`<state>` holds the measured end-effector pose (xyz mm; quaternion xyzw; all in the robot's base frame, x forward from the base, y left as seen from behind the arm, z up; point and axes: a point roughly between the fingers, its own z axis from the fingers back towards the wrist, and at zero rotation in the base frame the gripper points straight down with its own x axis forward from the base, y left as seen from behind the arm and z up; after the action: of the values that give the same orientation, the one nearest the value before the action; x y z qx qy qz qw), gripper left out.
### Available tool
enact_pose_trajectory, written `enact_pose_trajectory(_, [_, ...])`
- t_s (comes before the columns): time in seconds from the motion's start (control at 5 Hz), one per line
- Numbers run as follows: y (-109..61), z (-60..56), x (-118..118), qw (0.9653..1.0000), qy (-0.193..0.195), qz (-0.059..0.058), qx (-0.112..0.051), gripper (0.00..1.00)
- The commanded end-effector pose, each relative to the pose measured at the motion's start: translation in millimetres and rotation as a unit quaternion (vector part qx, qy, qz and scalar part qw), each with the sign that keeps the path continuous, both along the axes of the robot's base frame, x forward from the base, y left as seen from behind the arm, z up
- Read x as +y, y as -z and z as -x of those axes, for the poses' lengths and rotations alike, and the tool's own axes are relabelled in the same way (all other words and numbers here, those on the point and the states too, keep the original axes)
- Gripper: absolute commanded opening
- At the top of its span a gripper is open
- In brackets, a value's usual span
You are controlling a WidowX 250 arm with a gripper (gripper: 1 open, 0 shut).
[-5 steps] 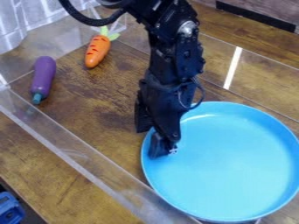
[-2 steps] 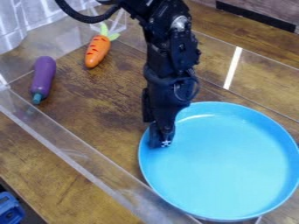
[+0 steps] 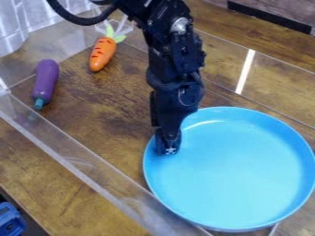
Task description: Put the carrot on the blue tray
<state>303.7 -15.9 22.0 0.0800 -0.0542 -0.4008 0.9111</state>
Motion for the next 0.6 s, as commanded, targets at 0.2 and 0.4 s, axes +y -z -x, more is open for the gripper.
enact_pose_trajectory(0.2, [14.8, 10.5, 12.2, 0.9994, -0.024, -0.008, 0.025, 0.00])
enact_pose_trajectory(0.4, [17.2, 9.4, 7.4, 0.9992, -0.031, -0.006, 0.026, 0.00])
